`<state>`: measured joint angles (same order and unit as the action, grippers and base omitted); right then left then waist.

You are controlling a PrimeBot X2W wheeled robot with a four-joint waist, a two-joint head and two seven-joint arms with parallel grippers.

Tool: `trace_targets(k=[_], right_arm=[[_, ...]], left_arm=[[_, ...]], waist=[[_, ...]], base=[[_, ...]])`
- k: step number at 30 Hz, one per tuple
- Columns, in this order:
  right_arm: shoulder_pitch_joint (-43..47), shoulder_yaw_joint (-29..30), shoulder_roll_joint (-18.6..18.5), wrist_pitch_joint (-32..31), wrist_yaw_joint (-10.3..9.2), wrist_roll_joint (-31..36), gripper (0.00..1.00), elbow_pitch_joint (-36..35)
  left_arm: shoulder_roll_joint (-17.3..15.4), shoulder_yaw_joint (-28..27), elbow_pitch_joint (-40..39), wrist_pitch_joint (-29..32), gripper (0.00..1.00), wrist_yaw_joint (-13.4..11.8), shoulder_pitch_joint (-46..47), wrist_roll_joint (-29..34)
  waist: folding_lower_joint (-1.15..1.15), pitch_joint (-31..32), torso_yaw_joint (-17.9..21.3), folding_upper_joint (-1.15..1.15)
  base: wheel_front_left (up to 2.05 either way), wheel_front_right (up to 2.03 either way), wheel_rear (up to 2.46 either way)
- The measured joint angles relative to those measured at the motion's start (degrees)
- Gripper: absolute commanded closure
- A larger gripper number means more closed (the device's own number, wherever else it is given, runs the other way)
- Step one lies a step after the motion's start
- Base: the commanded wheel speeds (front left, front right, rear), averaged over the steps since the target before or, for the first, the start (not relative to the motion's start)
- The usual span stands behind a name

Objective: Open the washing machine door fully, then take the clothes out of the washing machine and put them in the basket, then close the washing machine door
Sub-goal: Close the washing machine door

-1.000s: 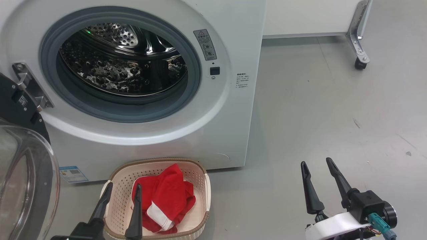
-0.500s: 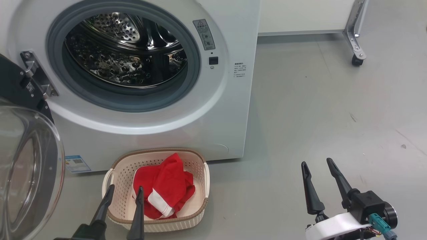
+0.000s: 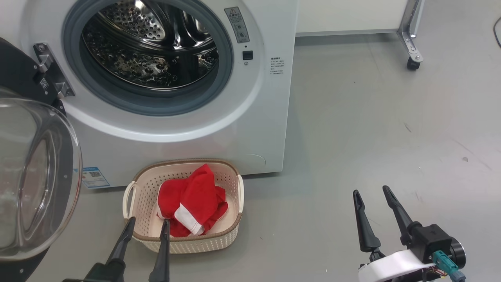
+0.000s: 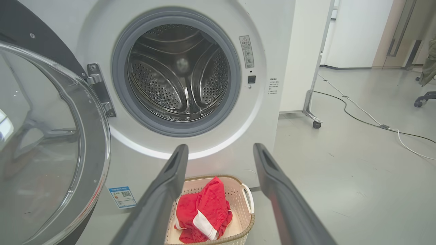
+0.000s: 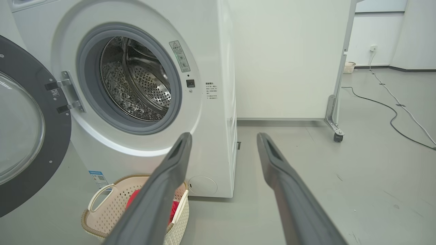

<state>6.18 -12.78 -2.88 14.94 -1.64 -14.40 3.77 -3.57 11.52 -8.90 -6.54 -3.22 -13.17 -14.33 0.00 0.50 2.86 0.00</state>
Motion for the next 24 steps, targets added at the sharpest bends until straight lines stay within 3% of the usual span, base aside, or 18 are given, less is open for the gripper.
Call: trace_targets(k=[24], right_arm=[[0.1, 0.5, 0.1, 0.0, 0.08, 0.4, 0.0, 0.0]], left_arm=[[-0.4, 0.0, -1.2, 0.7, 0.0, -0.1, -0.3, 1.3]], waist=[[0.0, 0.1, -0.1, 0.0]], base=[[-0.33, 0.33, 0.0]])
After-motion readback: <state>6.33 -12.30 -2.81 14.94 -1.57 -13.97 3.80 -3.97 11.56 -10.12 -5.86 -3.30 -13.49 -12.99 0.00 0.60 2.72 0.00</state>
